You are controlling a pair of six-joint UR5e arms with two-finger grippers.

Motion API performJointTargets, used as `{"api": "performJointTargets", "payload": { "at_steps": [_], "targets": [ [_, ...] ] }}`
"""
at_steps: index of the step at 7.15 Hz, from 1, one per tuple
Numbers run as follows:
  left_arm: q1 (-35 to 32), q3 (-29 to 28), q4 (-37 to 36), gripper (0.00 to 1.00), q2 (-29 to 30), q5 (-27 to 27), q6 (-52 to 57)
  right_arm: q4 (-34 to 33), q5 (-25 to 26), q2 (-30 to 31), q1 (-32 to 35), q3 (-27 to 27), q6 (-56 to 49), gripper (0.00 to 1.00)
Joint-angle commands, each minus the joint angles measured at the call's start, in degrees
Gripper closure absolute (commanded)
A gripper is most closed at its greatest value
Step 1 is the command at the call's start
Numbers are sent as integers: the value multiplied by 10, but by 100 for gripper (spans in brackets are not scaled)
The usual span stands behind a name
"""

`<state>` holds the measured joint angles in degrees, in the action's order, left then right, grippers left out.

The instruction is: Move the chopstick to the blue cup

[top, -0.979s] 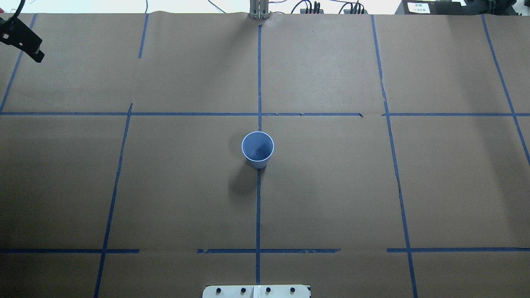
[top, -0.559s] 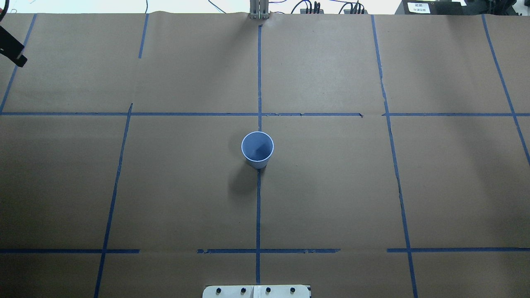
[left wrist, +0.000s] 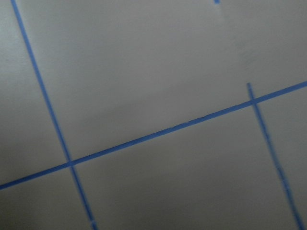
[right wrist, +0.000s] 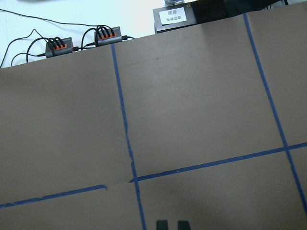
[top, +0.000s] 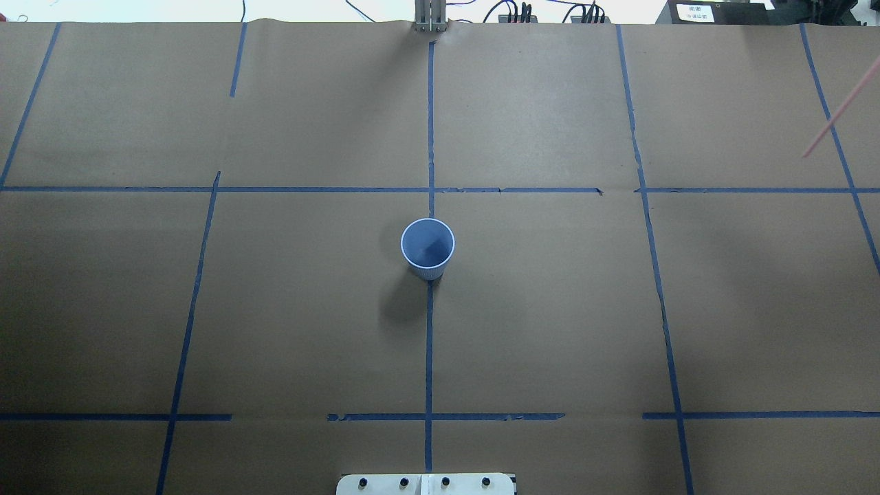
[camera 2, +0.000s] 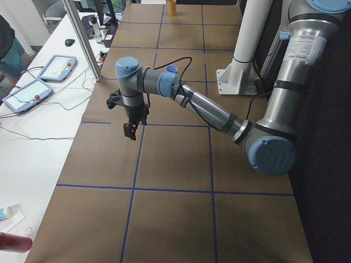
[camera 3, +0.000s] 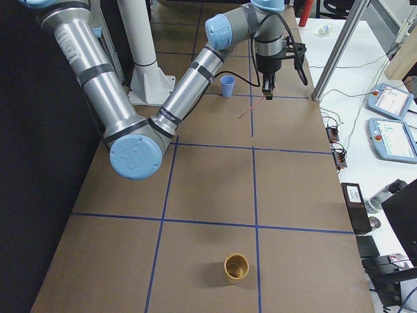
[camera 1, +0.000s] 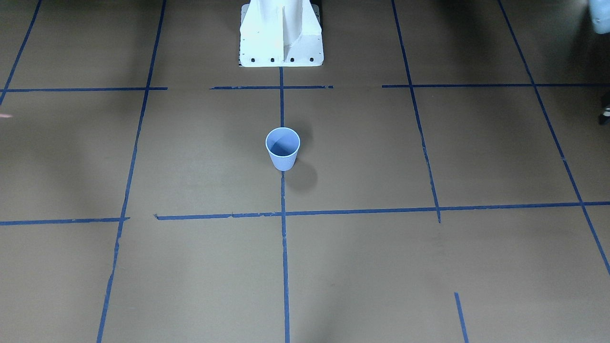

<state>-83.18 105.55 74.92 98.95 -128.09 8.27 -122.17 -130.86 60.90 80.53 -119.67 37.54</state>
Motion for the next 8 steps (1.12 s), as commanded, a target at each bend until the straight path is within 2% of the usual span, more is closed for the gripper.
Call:
{"api": "performJointTargets", "payload": {
  "at_steps": [1,3,4,5,6,7,8],
  "targets": [
    [-25,-69,159,0,-78,-1,4,9,82,-79,-139,-21,171,100],
    [-27,-98,166,0,-75,-7,2,15,223,-140,-288,-21,274,100],
    [-27,-100,166,0,-74,-7,2,55,317,-171,-376,11,314,100],
    [-27,-100,166,0,-74,-7,1,69,355,-190,-416,48,334,100],
    [-27,-100,166,0,-73,-7,1,76,361,-229,-438,95,338,100],
    [-27,-100,166,0,-71,-7,0,95,392,-248,-467,139,350,99],
    [-27,-100,166,0,-70,-7,0,120,406,-248,-480,156,356,99]
  ]
}}
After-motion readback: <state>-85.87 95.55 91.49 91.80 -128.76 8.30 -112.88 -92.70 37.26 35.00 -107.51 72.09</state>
